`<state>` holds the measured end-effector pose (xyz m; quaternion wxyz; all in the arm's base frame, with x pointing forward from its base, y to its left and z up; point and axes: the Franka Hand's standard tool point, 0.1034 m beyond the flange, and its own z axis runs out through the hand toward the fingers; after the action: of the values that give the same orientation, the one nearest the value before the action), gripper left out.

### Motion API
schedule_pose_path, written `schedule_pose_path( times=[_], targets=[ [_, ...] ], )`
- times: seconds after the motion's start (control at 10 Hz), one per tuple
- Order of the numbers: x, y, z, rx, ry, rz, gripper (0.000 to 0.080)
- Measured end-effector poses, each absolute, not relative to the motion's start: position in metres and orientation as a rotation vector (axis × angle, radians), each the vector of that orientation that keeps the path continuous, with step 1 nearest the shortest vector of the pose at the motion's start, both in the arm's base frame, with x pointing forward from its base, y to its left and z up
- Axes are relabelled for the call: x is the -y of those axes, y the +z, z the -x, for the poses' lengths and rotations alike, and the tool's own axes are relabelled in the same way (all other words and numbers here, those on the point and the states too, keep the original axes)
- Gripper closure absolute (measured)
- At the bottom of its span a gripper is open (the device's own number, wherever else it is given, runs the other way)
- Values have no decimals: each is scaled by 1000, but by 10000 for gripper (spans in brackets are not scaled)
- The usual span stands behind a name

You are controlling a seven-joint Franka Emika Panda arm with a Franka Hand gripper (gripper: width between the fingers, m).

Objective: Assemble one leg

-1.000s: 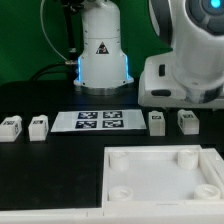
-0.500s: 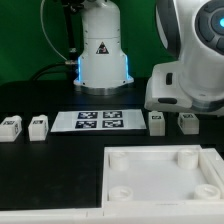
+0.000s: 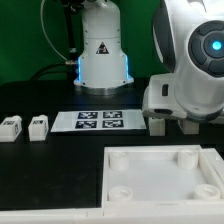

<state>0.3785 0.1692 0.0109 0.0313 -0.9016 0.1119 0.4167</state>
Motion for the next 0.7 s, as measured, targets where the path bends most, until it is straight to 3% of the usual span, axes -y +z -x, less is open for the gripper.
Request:
schedule_pose_path(
  times=[0.1, 0.3, 0.4, 0.5, 0.7],
  targets=[
    [-169, 11, -378, -344, 1284, 2777, 151],
    [-169, 11, -378, -344, 1285, 2777, 387],
    [-169, 11, -378, -344, 1285, 2777, 387],
    [-169, 11, -378, -343, 1285, 2777, 509],
    [-169, 11, -378, -343, 1285, 2777, 509]
  ],
)
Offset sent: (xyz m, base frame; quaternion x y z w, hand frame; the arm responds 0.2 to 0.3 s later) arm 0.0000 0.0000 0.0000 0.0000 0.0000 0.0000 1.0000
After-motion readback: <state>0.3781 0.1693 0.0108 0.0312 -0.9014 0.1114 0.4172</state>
